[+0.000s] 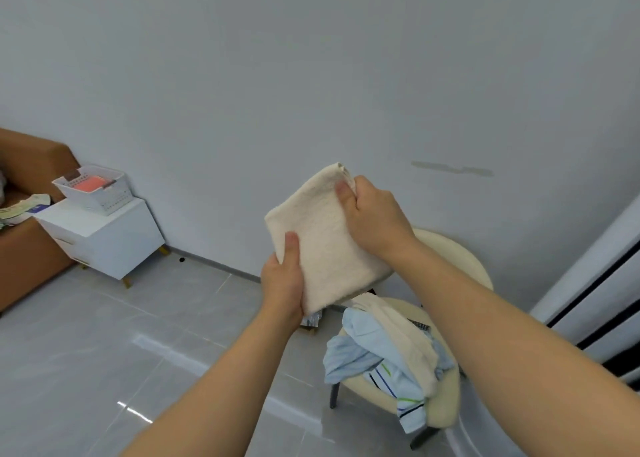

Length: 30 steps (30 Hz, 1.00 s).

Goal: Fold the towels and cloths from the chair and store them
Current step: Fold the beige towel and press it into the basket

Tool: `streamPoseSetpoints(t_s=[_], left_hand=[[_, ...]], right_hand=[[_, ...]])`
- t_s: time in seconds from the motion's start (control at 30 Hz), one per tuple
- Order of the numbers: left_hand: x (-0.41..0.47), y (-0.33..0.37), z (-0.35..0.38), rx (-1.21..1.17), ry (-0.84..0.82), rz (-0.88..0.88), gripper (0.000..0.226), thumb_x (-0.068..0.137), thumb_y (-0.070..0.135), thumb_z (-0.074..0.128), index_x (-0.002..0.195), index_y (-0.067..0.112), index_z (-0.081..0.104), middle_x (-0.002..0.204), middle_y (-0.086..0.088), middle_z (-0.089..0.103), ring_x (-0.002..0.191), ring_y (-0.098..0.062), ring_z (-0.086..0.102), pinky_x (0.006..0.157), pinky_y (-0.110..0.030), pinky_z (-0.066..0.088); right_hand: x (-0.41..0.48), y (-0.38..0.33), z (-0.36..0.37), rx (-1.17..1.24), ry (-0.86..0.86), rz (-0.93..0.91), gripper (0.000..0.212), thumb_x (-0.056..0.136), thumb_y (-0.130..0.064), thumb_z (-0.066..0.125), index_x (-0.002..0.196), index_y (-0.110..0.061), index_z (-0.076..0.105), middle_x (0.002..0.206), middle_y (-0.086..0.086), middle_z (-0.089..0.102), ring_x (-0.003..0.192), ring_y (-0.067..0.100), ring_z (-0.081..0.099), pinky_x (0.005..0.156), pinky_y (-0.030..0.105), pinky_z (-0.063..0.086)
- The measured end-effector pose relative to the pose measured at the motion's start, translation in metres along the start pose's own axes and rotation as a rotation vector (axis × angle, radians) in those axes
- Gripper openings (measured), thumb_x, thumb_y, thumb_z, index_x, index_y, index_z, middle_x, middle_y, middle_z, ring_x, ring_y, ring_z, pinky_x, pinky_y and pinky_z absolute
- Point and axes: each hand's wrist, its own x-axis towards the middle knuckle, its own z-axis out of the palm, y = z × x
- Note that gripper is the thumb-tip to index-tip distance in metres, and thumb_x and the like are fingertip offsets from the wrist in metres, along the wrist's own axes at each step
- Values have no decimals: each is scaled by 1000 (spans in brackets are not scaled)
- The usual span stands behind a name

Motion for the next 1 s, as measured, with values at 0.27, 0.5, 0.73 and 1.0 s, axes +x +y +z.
streamPoseSetpoints(t_s=[0.27,0.5,0.73,1.0], left_hand=[[37,30,-83,339,144,202,54,95,61,51,95,8,65,92,-6,68,81,-21,63,66,-34,50],[70,45,-164,474,224,112,54,99,61,41,88,12,61,87,-3,62,79,-21,58,67,-34,47],[114,79,-246,14,20,-302,46,96,60,51,111,20,70,103,-6,77,99,-28,72,80,-40,56],[255,115,-341,465,442,-16,40,101,53,46,105,15,60,95,-2,62,81,-16,57,72,-34,48]], right_hand=[[11,-22,78,165,-33,239,46,105,-53,31,100,-14,53,105,7,61,95,27,56,77,36,40],[17,-63,154,221,-145,260,51,104,-55,29,109,-12,56,111,9,62,97,26,58,79,37,44],[49,-101,251,134,-389,212,57,106,-50,28,116,-3,59,121,17,63,107,34,58,83,34,40],[135,-157,403,194,-541,178,54,105,-52,27,101,-10,60,107,11,65,102,32,60,79,34,41]])
